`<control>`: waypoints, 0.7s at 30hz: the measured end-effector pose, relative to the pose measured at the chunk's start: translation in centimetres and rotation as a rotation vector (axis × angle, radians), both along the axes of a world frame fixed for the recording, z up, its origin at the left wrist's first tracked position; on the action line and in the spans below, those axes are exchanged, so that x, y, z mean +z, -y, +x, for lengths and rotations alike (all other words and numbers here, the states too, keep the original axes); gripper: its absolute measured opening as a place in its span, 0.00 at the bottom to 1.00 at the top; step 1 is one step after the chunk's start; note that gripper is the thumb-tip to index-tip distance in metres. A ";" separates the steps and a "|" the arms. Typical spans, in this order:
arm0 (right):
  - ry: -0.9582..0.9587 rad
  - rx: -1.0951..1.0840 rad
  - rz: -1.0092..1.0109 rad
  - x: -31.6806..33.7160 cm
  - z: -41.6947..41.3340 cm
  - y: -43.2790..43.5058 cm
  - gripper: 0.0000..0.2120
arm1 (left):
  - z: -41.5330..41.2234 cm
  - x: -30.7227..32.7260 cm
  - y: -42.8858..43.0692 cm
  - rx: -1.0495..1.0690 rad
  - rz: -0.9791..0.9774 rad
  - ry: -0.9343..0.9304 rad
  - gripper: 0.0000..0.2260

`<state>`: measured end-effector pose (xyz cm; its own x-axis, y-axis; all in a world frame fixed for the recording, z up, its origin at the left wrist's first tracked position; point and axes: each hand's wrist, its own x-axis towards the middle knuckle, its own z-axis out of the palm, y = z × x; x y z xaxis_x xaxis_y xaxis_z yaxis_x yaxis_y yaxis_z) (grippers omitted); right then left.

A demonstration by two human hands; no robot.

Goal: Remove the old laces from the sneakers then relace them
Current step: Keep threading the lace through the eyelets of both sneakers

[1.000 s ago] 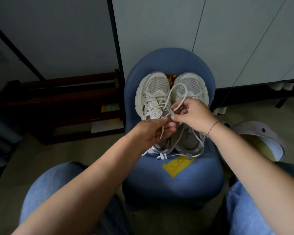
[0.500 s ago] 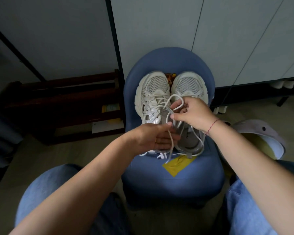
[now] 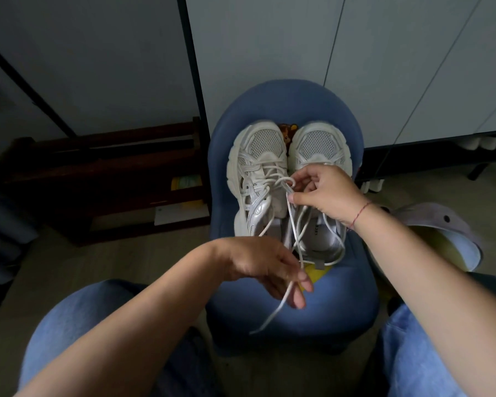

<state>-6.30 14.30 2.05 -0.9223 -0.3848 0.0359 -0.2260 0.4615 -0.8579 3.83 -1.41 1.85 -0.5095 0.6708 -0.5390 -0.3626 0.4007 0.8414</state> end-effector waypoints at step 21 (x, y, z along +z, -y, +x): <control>-0.008 -0.035 -0.015 -0.2 0.2 0.0 0.13 | 0.6 0.5 0.2 0.316 0.008 -0.142 0.13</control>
<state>-6.06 14.32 1.84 -0.9350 -0.3514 0.0488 -0.2165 0.4561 -0.8632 4.39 -1.65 2.33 -0.7621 0.4720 -0.4432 -0.3469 0.2803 0.8950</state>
